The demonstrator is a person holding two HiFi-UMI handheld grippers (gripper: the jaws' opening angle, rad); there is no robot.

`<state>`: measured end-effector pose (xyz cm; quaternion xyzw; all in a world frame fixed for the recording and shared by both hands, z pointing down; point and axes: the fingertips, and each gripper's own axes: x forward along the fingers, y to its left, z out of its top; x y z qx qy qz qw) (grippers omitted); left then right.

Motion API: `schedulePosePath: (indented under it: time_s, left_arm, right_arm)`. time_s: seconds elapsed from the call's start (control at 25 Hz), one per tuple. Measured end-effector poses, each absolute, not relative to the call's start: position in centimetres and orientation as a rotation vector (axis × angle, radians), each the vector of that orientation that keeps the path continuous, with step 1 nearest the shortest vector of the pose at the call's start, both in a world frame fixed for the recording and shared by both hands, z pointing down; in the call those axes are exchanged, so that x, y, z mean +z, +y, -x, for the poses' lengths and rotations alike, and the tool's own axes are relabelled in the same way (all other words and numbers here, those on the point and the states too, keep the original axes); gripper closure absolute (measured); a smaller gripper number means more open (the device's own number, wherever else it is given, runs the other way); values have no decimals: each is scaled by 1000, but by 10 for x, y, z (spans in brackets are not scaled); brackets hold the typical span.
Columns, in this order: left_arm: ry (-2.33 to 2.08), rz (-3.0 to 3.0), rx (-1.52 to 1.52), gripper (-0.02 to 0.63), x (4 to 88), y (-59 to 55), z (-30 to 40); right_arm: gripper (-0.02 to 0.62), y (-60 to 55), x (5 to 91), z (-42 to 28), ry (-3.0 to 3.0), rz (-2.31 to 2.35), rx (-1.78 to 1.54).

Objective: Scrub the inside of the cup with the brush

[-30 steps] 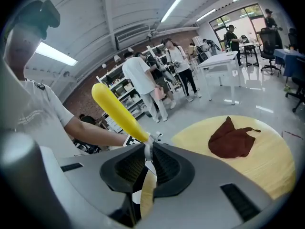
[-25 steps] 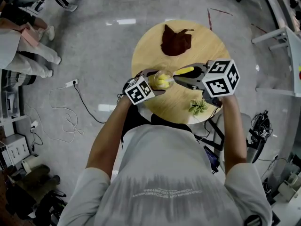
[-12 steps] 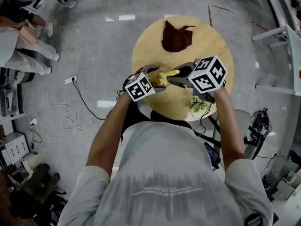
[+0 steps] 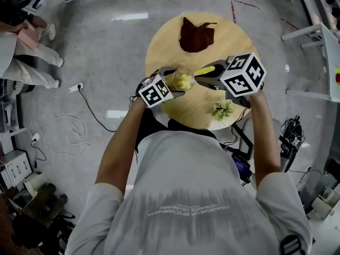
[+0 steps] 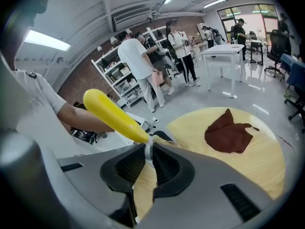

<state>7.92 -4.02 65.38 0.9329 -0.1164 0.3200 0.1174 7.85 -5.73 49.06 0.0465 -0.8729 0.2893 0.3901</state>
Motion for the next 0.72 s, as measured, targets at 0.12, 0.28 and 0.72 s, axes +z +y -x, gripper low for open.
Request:
schedulePosePath:
  time_s: [0.12,0.28,0.72]
  left_arm:
    - [-338,-2725,940,201,655,-40,-79]
    - [-339,-2725,941,201,657,-40,-80]
    - [-340,-2721,935,201,653,-40,-80]
  right_arm:
    - [523,-60,479,-83,-2213,-121,678]
    - [526,-58,468,-83,-2178,-76,574]
    - [529,-57,476,-70,-2076,5,452]
